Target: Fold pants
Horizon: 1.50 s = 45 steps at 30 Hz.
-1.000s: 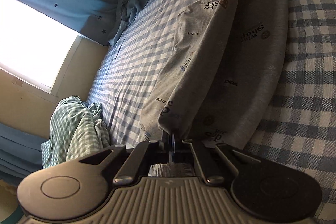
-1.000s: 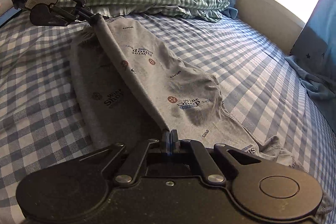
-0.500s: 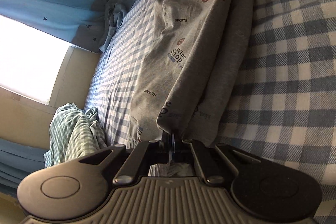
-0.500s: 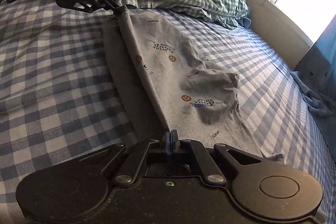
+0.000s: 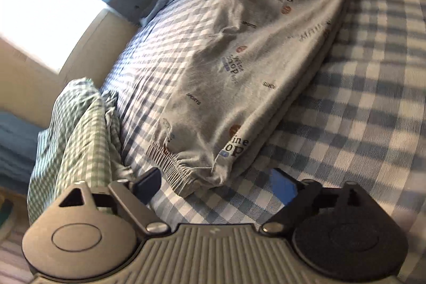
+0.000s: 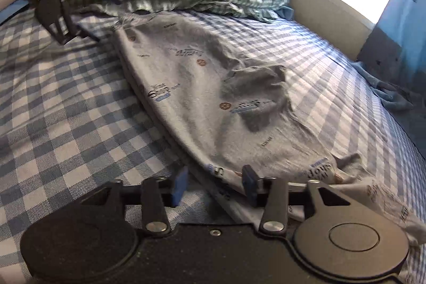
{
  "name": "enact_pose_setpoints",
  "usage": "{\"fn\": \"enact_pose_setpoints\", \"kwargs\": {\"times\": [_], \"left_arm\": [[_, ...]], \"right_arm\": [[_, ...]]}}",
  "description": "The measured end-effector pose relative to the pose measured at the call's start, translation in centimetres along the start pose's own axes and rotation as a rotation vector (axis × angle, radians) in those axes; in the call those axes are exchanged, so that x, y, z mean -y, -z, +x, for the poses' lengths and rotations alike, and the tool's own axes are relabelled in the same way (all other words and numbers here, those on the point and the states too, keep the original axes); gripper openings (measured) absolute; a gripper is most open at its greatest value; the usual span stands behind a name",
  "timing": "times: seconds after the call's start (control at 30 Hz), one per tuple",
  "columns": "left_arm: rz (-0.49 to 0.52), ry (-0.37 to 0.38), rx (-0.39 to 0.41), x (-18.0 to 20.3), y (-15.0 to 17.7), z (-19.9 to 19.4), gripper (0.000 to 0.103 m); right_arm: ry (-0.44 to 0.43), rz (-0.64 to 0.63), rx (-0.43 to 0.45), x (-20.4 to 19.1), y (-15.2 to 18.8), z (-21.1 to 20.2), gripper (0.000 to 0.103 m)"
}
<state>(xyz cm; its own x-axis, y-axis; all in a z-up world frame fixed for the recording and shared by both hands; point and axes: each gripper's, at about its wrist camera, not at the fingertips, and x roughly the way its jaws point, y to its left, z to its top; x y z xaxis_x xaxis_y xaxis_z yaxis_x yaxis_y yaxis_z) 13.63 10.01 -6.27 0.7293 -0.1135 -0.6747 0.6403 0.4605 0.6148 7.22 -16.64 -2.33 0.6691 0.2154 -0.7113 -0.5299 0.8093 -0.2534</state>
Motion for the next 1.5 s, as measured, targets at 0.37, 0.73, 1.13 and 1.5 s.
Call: {"fn": "enact_pose_setpoints", "kwargs": {"times": [0.37,0.73,1.13,1.5], "left_arm": [[-0.342,-0.039,0.224,6.7,-16.3,0.3,0.103],[0.201,0.022,0.264,21.7,-33.0,1.7,0.09],[0.13,0.164,-0.017,21.6,-37.7,5.4,0.0],[-0.23,0.27,-0.096,11.5,-40.9,3.2,0.0]], "right_arm": [[0.272,0.537,-0.032,10.2,9.2,-5.3,0.102],[0.26,0.789,0.022,25.7,19.7,-9.6,0.102],[-0.05,1.023,0.12,38.2,21.0,-6.1,0.102],[-0.566,1.344,0.161,36.6,20.9,-0.8,0.102]]}}
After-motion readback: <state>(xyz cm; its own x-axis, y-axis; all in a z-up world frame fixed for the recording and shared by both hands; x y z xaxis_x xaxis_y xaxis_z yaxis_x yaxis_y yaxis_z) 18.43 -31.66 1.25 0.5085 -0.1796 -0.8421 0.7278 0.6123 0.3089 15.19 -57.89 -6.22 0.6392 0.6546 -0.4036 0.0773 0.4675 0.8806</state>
